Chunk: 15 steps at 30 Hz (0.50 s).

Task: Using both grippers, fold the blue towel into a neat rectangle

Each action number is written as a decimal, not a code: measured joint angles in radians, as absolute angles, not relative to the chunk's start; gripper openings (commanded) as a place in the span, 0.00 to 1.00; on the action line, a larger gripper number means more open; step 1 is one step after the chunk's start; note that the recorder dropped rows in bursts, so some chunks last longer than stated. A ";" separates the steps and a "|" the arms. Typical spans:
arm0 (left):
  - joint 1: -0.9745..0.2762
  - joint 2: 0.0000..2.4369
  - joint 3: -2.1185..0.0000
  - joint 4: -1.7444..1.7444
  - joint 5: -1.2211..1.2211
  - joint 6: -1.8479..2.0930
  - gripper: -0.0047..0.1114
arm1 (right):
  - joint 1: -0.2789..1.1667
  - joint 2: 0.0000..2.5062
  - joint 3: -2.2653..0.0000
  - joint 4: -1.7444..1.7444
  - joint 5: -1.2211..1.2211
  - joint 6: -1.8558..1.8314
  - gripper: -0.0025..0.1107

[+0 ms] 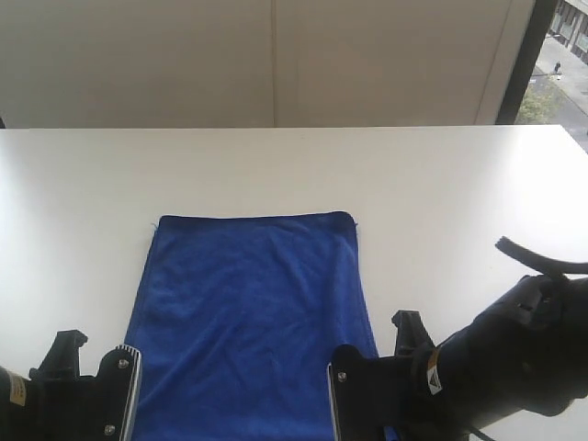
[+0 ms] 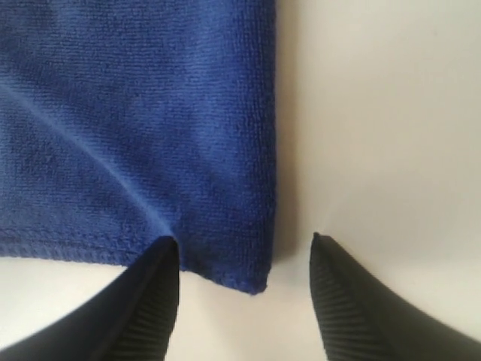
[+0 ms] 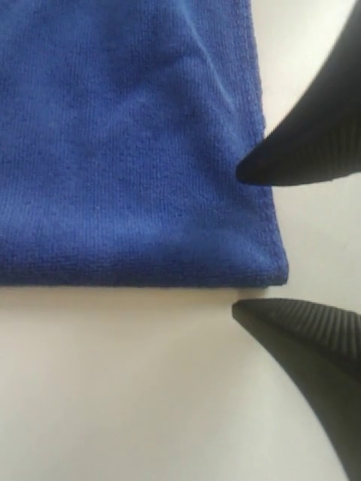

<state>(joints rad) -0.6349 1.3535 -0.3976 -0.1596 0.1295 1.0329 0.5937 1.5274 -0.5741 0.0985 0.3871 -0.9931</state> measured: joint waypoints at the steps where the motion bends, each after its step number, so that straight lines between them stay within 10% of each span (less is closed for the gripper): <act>1: -0.635 1.354 -0.398 -0.160 0.130 1.033 0.54 | 0.594 1.527 -0.574 0.097 0.387 -0.993 0.41; 15: -0.635 1.354 -0.398 -0.161 0.127 1.048 0.53 | 0.594 1.527 -0.574 0.097 0.387 -0.993 0.37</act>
